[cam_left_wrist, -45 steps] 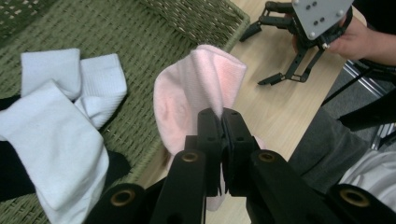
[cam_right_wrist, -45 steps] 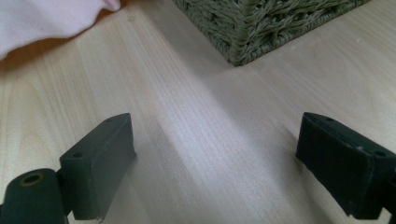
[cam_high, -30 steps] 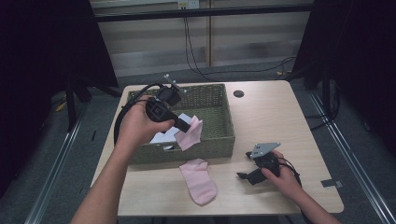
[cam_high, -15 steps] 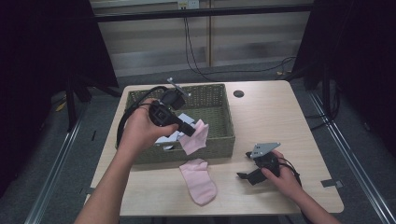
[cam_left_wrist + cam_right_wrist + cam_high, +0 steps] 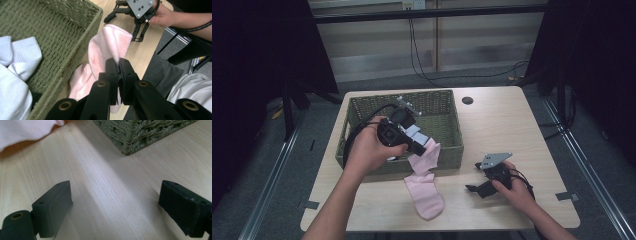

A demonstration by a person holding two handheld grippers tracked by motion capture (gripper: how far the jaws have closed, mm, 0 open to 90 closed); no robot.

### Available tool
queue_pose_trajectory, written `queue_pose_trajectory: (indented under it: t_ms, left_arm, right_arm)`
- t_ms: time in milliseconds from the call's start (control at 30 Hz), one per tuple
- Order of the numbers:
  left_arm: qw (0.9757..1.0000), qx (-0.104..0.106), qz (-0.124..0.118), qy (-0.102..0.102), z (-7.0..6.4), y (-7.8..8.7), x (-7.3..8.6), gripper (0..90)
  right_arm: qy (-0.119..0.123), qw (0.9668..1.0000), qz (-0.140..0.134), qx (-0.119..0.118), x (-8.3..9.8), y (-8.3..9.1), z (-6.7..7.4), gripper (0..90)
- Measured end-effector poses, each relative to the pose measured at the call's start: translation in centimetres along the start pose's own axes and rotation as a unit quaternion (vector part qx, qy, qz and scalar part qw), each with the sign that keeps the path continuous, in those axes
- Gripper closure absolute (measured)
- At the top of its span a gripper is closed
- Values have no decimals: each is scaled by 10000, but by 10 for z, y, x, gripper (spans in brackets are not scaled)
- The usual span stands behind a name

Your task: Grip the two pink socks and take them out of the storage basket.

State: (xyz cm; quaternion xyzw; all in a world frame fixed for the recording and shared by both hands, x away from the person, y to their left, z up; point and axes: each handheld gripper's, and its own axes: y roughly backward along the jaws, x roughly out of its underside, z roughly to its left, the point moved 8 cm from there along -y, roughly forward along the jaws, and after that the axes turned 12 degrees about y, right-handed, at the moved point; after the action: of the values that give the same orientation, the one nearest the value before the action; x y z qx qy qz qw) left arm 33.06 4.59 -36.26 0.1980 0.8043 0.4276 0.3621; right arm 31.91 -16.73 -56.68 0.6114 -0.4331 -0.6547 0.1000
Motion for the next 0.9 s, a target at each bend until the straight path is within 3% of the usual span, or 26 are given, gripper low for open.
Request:
queue_pose_trajectory:
  t_ms: [200, 400, 500, 567, 667, 733, 900]
  left_arm:
    - [10000, 69, 42, 14, 2, -10, 5, 866]
    - [10000, 11, 68, 12, 4, -18, 9, 854]
    - [9999, 142, 83, 21, 6, -24, 12, 824]
    - [9999, 60, 89, -31, 7, -28, 15, 763]
    - [9999, -2, 15, -155, 8, -31, 17, 601]
    - [9995, -161, -61, -267, 13, -31, 19, 543]
    - [9992, -292, -194, -164, 21, -34, 26, 478]
  right_arm:
    - [-1, 10000, 1, -1, 0, 0, 0, 104]
    - [-2, 10000, 2, 0, 0, 0, 0, 104]
    - [-2, 10000, 1, -1, 0, 0, 0, 104]
    - [-1, 10000, 1, 0, 0, 0, 0, 104]
    - [-2, 10000, 1, 0, 0, 0, 0, 104]
    - [-2, 10000, 1, -1, 0, 0, 0, 104]
    - [-3, 10000, 16, -6, 0, 0, 0, 105]
